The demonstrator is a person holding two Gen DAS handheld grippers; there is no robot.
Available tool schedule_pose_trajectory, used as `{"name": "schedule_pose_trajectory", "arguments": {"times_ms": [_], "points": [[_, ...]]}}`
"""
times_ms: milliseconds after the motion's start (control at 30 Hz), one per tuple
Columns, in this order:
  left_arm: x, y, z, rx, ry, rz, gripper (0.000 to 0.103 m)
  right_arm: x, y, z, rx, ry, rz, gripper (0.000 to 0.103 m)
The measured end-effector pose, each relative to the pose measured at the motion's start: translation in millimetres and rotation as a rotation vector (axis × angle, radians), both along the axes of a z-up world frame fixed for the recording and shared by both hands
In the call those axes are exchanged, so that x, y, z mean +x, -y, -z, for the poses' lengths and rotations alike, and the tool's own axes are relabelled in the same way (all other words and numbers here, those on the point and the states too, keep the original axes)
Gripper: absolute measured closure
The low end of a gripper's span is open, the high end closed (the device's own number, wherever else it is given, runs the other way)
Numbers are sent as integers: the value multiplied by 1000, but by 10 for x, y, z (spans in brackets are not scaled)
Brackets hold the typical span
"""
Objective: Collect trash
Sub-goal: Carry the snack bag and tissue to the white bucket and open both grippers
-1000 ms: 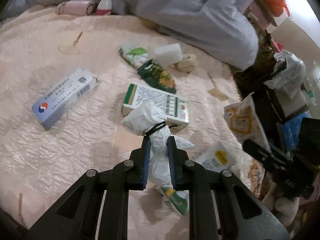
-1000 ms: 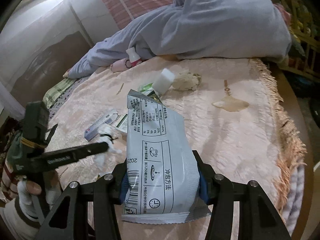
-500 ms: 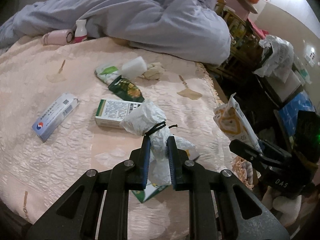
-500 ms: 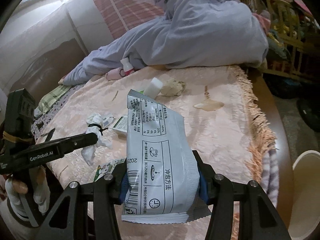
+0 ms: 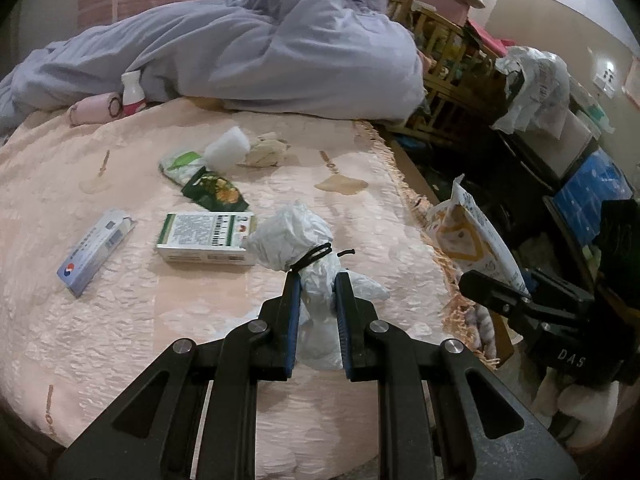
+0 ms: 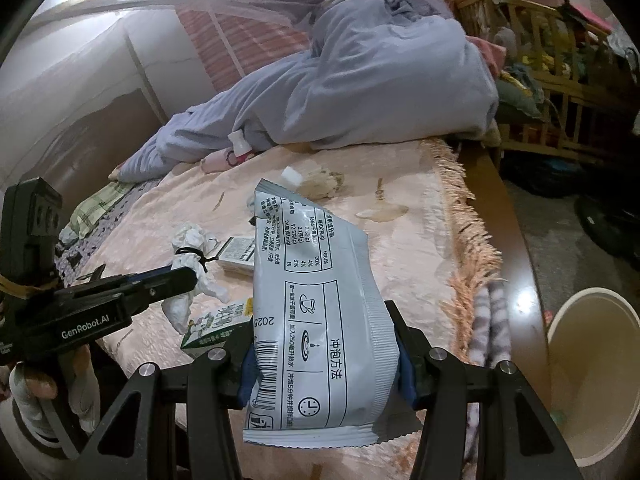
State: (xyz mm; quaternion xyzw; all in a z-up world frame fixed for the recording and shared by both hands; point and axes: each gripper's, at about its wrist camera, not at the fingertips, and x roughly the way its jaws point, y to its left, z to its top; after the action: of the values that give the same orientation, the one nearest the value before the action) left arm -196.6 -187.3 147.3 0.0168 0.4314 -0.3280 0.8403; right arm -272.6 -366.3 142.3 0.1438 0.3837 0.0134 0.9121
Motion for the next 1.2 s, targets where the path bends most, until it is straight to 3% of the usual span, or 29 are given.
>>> {"name": "schedule_pose_trajectory", "arguments": {"times_ms": [567, 1200], "points": [[-285, 577, 11, 12, 11, 109, 88, -398, 469, -23, -8, 3, 104, 51], [-612, 1476, 138, 31, 2, 268, 88, -960, 1331, 124, -30, -44, 280, 51]]}}
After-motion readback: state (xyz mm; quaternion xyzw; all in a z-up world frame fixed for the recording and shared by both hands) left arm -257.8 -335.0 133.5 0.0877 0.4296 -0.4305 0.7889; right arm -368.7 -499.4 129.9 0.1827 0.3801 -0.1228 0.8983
